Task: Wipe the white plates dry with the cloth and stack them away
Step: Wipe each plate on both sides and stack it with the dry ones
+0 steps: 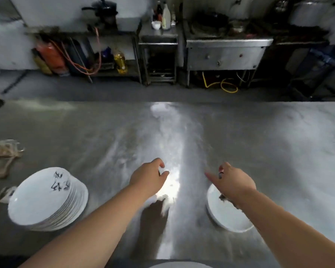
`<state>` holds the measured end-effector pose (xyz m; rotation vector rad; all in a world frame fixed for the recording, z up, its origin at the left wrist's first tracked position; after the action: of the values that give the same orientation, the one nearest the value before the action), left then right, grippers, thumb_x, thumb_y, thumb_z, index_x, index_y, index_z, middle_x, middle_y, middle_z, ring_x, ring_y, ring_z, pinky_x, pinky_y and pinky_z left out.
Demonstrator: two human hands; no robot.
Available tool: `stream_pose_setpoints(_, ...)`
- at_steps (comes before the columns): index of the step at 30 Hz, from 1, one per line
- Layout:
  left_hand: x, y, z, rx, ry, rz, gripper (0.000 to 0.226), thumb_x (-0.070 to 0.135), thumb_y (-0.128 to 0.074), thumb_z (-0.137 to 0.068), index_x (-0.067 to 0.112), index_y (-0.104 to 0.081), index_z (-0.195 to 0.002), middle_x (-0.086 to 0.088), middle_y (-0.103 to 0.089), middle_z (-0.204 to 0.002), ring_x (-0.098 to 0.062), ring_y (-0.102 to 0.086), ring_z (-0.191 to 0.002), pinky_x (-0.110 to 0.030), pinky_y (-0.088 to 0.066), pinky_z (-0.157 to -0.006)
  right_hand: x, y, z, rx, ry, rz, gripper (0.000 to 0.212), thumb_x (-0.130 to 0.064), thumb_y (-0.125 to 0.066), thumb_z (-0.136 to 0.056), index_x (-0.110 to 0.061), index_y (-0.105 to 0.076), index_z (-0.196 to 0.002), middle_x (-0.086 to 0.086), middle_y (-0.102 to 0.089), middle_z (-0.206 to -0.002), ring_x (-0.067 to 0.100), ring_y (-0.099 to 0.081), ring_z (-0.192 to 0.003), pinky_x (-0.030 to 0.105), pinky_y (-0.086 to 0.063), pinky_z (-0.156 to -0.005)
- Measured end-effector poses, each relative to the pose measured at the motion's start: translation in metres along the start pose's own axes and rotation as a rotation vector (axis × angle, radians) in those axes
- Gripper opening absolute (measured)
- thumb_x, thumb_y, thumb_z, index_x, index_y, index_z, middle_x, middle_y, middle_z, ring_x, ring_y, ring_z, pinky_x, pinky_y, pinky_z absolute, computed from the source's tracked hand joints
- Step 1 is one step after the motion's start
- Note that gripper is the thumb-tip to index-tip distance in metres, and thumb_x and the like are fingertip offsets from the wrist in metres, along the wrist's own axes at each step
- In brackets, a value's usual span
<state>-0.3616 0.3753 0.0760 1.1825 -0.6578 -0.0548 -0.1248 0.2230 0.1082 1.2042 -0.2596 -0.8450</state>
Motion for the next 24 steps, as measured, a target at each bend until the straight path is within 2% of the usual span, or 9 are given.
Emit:
stream_pose_setpoints(1,-0.022,0.02,0.007,0.042,0.031,0.018,0.02,0.054,-0.057,-0.098,0.039,-0.054,-0.111,0.014,-0.066,-0.081,-0.009,-0.062,-0.073,-0.029,-0.05,-0.067,-0.031,-0.004,0.0,-0.017,0.054,-0.008,0.059,-0.082,-0.043,-0.091,-0.026,-0.049,-0.107,-0.006,-0.072,-0.063,0.008,-0.061,-0.037,0.029,-0.051,-0.054)
stream_pose_setpoints(3,-0.066,0.059,0.026,0.13,0.089,0.045,0.019,0.053,-0.059,-0.096,0.039,-0.055,-0.108,0.014,-0.064,-0.076,-0.012,-0.062,-0.073,-0.03,-0.049,-0.066,-0.093,-0.017,0.003,-0.031,0.164,-0.019,0.06,-0.084,-0.043,-0.089,-0.028,-0.05,-0.111,-0.009,-0.072,-0.075,0.007,-0.066,-0.044,0.031,-0.057,-0.061)
stream_pose_setpoints(5,-0.109,0.094,0.047,0.199,0.148,0.061,0.019,0.051,-0.061,-0.096,0.038,-0.056,-0.108,0.013,-0.064,-0.076,-0.014,-0.061,-0.073,-0.03,-0.046,-0.065,-0.155,-0.035,0.013,-0.054,0.245,-0.01,0.058,-0.082,-0.043,-0.087,-0.03,-0.049,-0.112,-0.008,-0.074,-0.071,0.005,-0.065,-0.046,0.031,-0.058,-0.065)
stream_pose_setpoints(8,-0.17,0.136,0.081,0.278,0.245,0.077,0.016,0.049,-0.062,-0.096,0.037,-0.058,-0.106,0.013,-0.066,-0.078,-0.015,-0.063,-0.077,-0.03,-0.043,-0.065,-0.238,-0.059,0.037,-0.12,0.344,-0.001,0.051,-0.077,-0.042,-0.092,-0.03,-0.046,-0.111,-0.012,-0.071,-0.058,-0.001,-0.054,-0.032,0.028,-0.053,-0.061)
stream_pose_setpoints(12,-0.248,0.165,0.117,0.342,0.382,0.053,0.017,0.049,-0.06,-0.097,0.035,-0.058,-0.107,0.012,-0.068,-0.081,-0.017,-0.063,-0.084,-0.033,-0.051,-0.076,-0.325,-0.095,0.065,-0.148,0.483,0.021,0.045,-0.072,-0.047,-0.095,-0.03,-0.049,-0.111,-0.013,-0.071,-0.062,-0.001,-0.062,-0.042,0.026,-0.049,-0.055)
stream_pose_setpoints(15,-0.3,0.169,0.134,0.332,0.479,0.052,0.025,0.051,-0.056,-0.099,0.034,-0.057,-0.117,0.008,-0.069,-0.089,-0.021,-0.065,-0.091,-0.037,-0.055,-0.082,-0.365,-0.128,0.078,-0.194,0.519,-0.012,0.041,-0.069,-0.05,-0.095,-0.03,-0.047,-0.107,-0.013,-0.071,-0.062,0.009,-0.07,-0.05,0.028,-0.053,-0.054)
stream_pose_setpoints(17,-0.328,0.168,0.142,0.344,0.518,0.082,0.029,0.053,-0.055,-0.099,0.031,-0.054,-0.118,0.005,-0.069,-0.098,-0.024,-0.066,-0.093,-0.039,-0.055,-0.082,-0.382,-0.147,0.081,-0.226,0.514,-0.062,0.043,-0.069,-0.052,-0.095,-0.03,-0.045,-0.112,-0.013,-0.072,-0.069,0.007,-0.069,-0.049,0.031,-0.055,-0.055)
stream_pose_setpoints(21,-0.367,0.16,0.141,0.289,0.613,0.19,0.035,0.06,-0.052,-0.098,0.027,-0.052,-0.111,0.005,-0.065,-0.102,-0.028,-0.065,-0.096,-0.043,-0.056,-0.088,-0.399,-0.175,0.08,-0.245,0.458,-0.095,0.033,-0.06,-0.052,-0.098,-0.029,-0.044,-0.104,-0.01,-0.074,-0.071,0.006,-0.069,-0.049,0.039,-0.061,-0.066)
stream_pose_setpoints(24,-0.382,0.154,0.135,0.233,0.606,0.185,0.03,0.056,-0.052,-0.099,0.026,-0.052,-0.094,0.003,-0.066,-0.092,-0.027,-0.065,-0.088,-0.045,-0.058,-0.085,-0.407,-0.184,0.081,-0.248,0.399,-0.103,0.021,-0.047,-0.049,-0.098,-0.026,-0.047,-0.095,-0.01,-0.072,-0.061,0.019,-0.07,-0.05,0.036,-0.058,-0.061)
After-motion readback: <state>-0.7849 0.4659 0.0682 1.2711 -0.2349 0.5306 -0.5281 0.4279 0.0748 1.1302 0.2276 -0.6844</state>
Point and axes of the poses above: each hand's wrist, its own z-axis away from the middle knuckle, its own y-axis out of the back of the hand, x = y × z, the point moved 2 cm from there along -z, towards the middle knuckle
